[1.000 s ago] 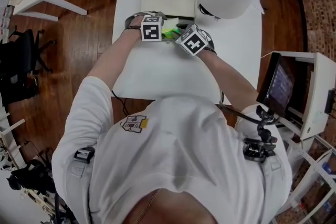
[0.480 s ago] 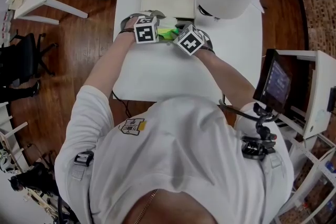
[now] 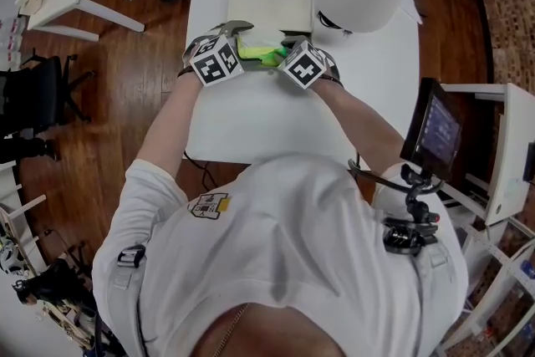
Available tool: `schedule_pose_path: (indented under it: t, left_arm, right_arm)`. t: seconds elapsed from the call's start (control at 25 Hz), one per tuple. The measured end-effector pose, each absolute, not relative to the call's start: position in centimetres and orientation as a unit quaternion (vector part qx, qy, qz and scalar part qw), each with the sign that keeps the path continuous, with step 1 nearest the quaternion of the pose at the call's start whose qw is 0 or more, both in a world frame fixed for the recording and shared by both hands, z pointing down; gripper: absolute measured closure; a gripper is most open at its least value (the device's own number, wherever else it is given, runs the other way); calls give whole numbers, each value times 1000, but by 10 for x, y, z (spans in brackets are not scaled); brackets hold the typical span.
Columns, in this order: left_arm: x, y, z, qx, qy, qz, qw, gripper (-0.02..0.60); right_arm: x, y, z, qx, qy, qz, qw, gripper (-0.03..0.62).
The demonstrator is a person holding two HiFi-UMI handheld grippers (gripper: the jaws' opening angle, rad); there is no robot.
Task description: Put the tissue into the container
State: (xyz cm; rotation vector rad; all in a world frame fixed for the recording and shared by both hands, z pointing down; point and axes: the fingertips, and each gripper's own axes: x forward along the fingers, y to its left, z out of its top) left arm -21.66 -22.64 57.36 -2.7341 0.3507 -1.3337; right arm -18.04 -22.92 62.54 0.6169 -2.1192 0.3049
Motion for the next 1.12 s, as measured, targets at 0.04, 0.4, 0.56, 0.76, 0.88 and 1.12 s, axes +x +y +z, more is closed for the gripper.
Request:
schedule_pose_path:
  t: [0.04, 0.4, 0.56, 0.76, 0.88, 1.12]
  left_arm:
    - [-218, -225, 573, -896, 128, -424, 31, 215]
    - [-242, -214, 565, -914, 240, -324, -47, 215]
    - [-232, -189, 558, -917, 250, -302, -65, 220]
    - [-205, -133, 569, -918, 240, -299, -100, 279]
    - [-185, -96, 579, -915, 237, -303, -120, 312]
    - [-147, -41, 598, -906, 243, -313, -150, 413]
  right_arm:
    - [-180, -230, 626, 249, -856, 126, 435, 465]
    - [-165, -218, 593, 269, -879, 144, 367, 422]
    - [-146, -197, 578, 278, -883, 145, 349, 424]
    - [-118, -155, 571, 282, -887, 154, 332, 436]
    - [-102, -124, 568, 277, -891, 154, 325, 444]
    - [-64, -60, 581, 257, -893, 168, 328, 453]
